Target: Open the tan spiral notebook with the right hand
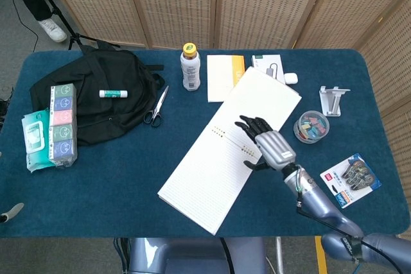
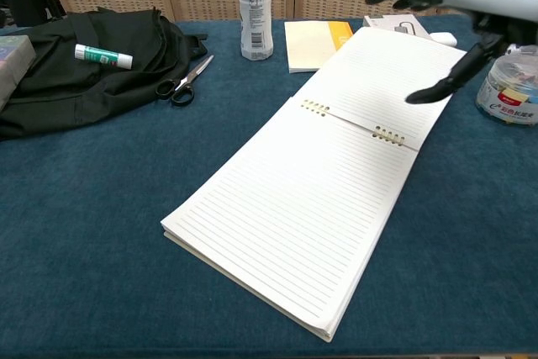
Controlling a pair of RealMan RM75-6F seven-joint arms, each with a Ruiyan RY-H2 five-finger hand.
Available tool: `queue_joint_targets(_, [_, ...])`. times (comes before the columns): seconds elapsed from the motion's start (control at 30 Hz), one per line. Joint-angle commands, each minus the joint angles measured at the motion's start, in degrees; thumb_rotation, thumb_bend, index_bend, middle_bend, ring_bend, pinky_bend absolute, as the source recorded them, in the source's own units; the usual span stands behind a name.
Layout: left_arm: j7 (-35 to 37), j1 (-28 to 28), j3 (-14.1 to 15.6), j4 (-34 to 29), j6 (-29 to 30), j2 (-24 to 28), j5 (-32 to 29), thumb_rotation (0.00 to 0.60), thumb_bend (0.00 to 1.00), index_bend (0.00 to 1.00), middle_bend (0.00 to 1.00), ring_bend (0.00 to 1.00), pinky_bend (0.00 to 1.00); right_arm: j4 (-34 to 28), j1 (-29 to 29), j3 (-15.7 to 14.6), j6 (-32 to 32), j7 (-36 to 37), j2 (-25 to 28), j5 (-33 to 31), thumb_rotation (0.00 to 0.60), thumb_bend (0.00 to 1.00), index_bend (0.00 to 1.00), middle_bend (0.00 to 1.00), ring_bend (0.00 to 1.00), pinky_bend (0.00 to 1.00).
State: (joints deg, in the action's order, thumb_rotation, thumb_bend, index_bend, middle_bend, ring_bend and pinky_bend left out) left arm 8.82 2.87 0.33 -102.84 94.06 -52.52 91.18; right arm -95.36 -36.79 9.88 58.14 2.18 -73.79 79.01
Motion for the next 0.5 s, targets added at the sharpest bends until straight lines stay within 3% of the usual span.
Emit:
queue_joint_targets(0.03, [-0.81, 0.20, -0.10, 0.19, 0.58, -0.43, 0.34, 0.600, 0.00, 0.00, 0.00, 0.00, 0.00, 1.47, 6.20, -3.75, 11.58, 1.50, 4.46, 9.93, 0.600, 0.03, 0.00, 0.00, 0.00, 0.00])
queue_joint_targets(0.23, [-2.13, 0.57, 0.03, 0.74, 1.57, -1.33, 1.45, 0.600, 0.00, 0.00, 0.00, 0.00, 0.00, 3.52, 14.54, -7.55, 25.55, 0.55, 5.15, 16.48, 0.600, 0.00, 0.00, 0.00, 0.00, 0.00])
queue_joint_targets(0.5, [-1.89, 0.92, -0.32, 1.12, 2.49, -1.64, 1.27, 0.600, 0.00, 0.00, 0.00, 0.00, 0.00, 7.80, 21.21, -10.25, 32.96, -1.86, 2.48, 17.89, 0.600, 0.00, 0.00, 0.00, 0.00, 0.00])
